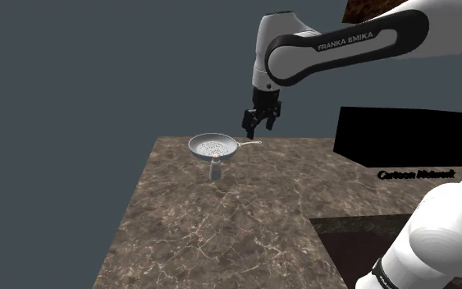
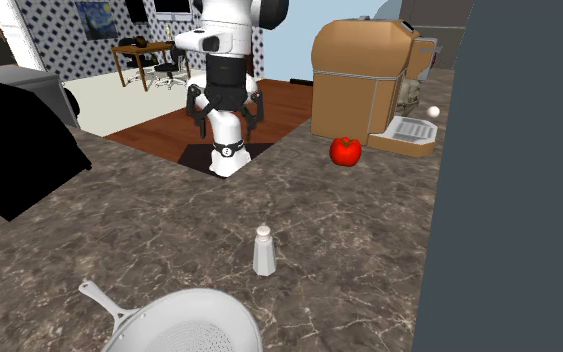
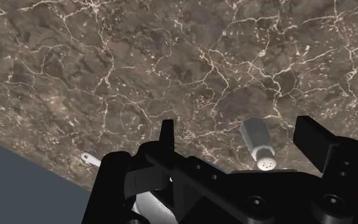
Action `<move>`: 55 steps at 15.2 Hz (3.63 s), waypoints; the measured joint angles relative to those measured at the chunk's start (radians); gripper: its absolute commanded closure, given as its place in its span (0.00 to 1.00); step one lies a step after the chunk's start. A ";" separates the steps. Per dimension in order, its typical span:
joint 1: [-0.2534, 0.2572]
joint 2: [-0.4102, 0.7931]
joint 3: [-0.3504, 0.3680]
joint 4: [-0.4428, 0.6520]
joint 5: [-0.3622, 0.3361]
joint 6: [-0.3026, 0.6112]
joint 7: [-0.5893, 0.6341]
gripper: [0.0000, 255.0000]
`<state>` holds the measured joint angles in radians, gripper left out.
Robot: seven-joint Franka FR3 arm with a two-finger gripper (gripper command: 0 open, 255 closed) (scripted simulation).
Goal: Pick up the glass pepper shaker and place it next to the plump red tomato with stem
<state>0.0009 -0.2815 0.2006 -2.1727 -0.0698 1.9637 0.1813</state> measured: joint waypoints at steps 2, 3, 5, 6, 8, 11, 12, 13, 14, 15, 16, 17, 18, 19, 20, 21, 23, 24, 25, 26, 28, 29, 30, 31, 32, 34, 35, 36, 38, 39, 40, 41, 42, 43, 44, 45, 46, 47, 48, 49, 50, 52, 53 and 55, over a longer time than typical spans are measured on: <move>0.001 0.071 0.013 0.038 -0.011 0.022 0.021 0.00; 0.001 0.104 0.017 0.056 -0.017 0.031 0.027 0.00; 0.006 0.190 0.033 0.115 -0.035 0.047 0.057 0.00; 0.008 0.223 0.037 0.130 -0.042 0.058 0.067 0.00; 0.015 0.301 0.047 0.182 -0.061 0.071 0.091 0.00; 0.028 0.426 0.054 0.271 -0.093 0.087 0.123 0.00; 0.034 0.465 0.055 0.307 -0.102 0.083 0.132 0.00; 0.041 0.507 0.056 0.347 -0.112 0.080 0.141 0.00; 0.048 0.551 0.055 0.393 -0.121 0.071 0.147 0.00; 0.054 0.584 0.055 0.415 -0.129 0.077 0.155 0.00; 0.059 0.605 0.055 0.422 -0.135 0.086 0.162 0.00; 0.061 0.619 0.054 0.428 -0.139 0.092 0.165 0.00; 0.062 0.624 0.053 0.419 -0.141 0.105 0.168 0.00; 0.062 0.631 0.052 0.417 -0.144 0.115 0.170 0.00; 0.062 0.638 0.051 0.410 -0.147 0.128 0.172 0.00; 0.062 0.645 0.049 0.407 -0.149 0.138 0.174 0.00; 0.063 0.659 0.047 0.400 -0.155 0.158 0.178 0.00; 0.063 0.659 0.046 0.395 -0.155 0.163 0.178 0.00; 0.063 0.659 0.046 0.393 -0.155 0.165 0.179 0.00; 0.063 0.659 0.046 0.392 -0.156 0.167 0.179 0.00; 0.063 0.659 0.046 0.391 -0.156 0.168 0.179 0.00; 0.063 0.659 0.046 0.391 -0.156 0.168 0.179 0.00; 0.063 0.659 0.046 0.391 -0.156 0.168 0.179 1.00; 0.063 0.659 0.046 0.391 -0.156 0.168 0.179 1.00; 0.063 0.659 0.046 0.391 -0.156 0.168 0.179 1.00; 0.063 0.659 0.046 0.391 -0.156 0.168 0.179 1.00; 0.063 0.659 0.046 0.391 -0.156 0.168 0.179 1.00; 0.063 0.659 0.046 0.391 -0.156 0.168 0.179 1.00; 0.063 0.659 0.046 0.391 -0.156 0.168 0.179 1.00; 0.063 0.659 0.046 0.391 -0.156 0.168 0.179 1.00; 0.063 0.659 0.046 0.391 -0.156 0.168 0.179 1.00; 0.062 0.655 0.047 0.392 -0.154 0.163 0.177 1.00; 0.062 0.651 0.048 0.396 -0.152 0.156 0.176 1.00; 0.061 0.648 0.048 0.403 -0.150 0.146 0.173 1.00; 0.062 0.645 0.049 0.411 -0.149 0.135 0.172 1.00; 0.061 0.639 0.050 0.417 -0.146 0.123 0.170 1.00; 0.062 0.633 0.052 0.421 -0.144 0.113 0.169 1.00; 0.061 0.626 0.053 0.427 -0.141 0.100 0.165 1.00; 0.061 0.623 0.053 0.436 -0.139 0.089 0.163 1.00; 0.060 0.616 0.054 0.440 -0.136 0.078 0.160 1.00; 0.060 0.615 0.055 0.452 -0.134 0.065 0.158 1.00; 0.060 0.607 0.056 0.468 -0.131 0.042 0.153 1.00; 0.059 0.601 0.056 0.472 -0.128 0.032 0.151 1.00; 0.060 0.592 0.058 0.486 -0.124 0.010 0.148 1.00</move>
<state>0.0606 0.3104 0.2589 -1.6864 -0.1941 1.9732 0.3298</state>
